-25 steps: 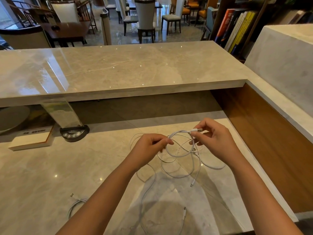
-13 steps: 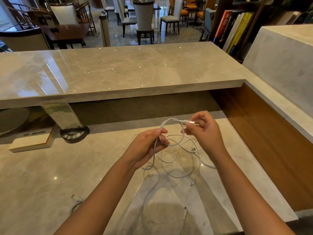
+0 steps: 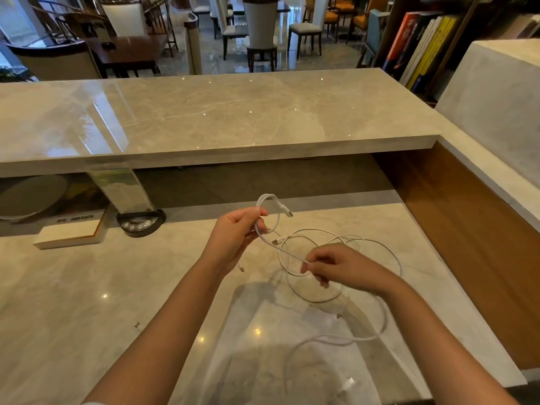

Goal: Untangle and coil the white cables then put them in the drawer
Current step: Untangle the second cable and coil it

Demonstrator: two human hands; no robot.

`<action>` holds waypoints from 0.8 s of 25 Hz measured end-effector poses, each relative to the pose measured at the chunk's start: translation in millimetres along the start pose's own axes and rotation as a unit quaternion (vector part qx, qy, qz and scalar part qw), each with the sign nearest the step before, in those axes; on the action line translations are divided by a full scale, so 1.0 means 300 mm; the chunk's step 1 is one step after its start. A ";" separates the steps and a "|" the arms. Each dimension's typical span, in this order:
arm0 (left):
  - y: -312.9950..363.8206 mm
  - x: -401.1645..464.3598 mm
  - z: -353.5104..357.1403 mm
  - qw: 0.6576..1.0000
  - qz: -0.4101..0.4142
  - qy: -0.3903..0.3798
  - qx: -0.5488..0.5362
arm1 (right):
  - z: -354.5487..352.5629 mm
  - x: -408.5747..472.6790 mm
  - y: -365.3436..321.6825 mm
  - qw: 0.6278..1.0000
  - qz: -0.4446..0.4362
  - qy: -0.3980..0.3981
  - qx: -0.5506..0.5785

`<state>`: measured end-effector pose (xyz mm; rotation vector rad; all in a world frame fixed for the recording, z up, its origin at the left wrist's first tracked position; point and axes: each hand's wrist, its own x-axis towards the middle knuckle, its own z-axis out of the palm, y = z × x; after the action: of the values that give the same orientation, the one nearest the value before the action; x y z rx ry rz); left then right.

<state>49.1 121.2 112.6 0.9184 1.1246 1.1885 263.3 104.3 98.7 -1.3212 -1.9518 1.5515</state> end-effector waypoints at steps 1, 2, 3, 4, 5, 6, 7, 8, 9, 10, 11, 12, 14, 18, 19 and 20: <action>0.000 0.000 -0.014 0.999 -0.011 0.005 -0.032 | -0.037 -0.010 0.011 0.999 0.016 -0.012 -0.030; 0.004 -0.001 -0.023 0.996 -0.021 0.003 -0.081 | -0.068 -0.019 0.021 0.999 0.035 -0.021 -0.030; 0.007 -0.001 -0.031 0.992 -0.025 -0.002 -0.120 | -0.094 -0.025 0.032 0.998 0.056 -0.024 -0.011; 0.011 -0.001 -0.036 0.991 -0.025 -0.003 -0.131 | -0.114 -0.027 0.038 0.997 0.074 -0.019 0.016; 0.010 -0.001 -0.040 0.994 -0.024 0.000 -0.110 | -0.132 -0.024 0.043 0.995 0.092 0.002 0.038; 0.008 -0.003 -0.041 0.997 -0.024 0.001 -0.069 | -0.148 -0.018 0.044 0.992 0.108 0.041 0.052; 0.003 -0.007 -0.041 0.999 -0.027 0.001 -0.028 | -0.162 -0.008 0.042 0.987 0.122 0.092 0.049; -0.002 -0.013 -0.040 0.999 -0.035 -0.002 -0.002 | -0.175 0.003 0.037 0.980 0.132 0.143 0.032; -0.008 -0.019 -0.040 0.999 -0.045 -0.009 0.005 | -0.184 0.019 0.029 0.973 0.139 0.186 0.011; -0.016 -0.024 -0.038 0.998 -0.055 -0.017 0.002 | -0.188 0.035 0.018 0.966 0.145 0.215 -0.005; -0.025 -0.030 -0.036 0.998 -0.061 -0.025 -0.005 | -0.187 0.053 0.007 0.961 0.149 0.233 -0.015; -0.034 -0.035 -0.032 0.997 -0.066 -0.033 -0.008 | -0.182 0.067 -0.006 0.957 0.149 0.248 -0.019; -0.054 -0.043 -0.023 0.996 -0.070 -0.047 0.002 | -0.166 0.089 -0.039 0.950 0.132 0.282 -0.018; -0.089 -0.053 -0.014 0.994 -0.087 -0.045 0.055 | -0.117 0.127 -0.115 0.947 0.093 0.303 -0.051; -0.098 -0.055 -0.010 0.993 -0.092 -0.038 0.064 | -0.098 0.134 -0.134 0.949 0.088 0.291 -0.079; -0.106 -0.057 -0.003 0.993 -0.096 -0.028 0.068 | -0.078 0.136 -0.151 0.952 0.080 0.279 -0.103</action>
<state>55.1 99.1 84.7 0.9184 1.2304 0.9344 238.1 151.6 135.9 -1.8009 -1.6993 0.8981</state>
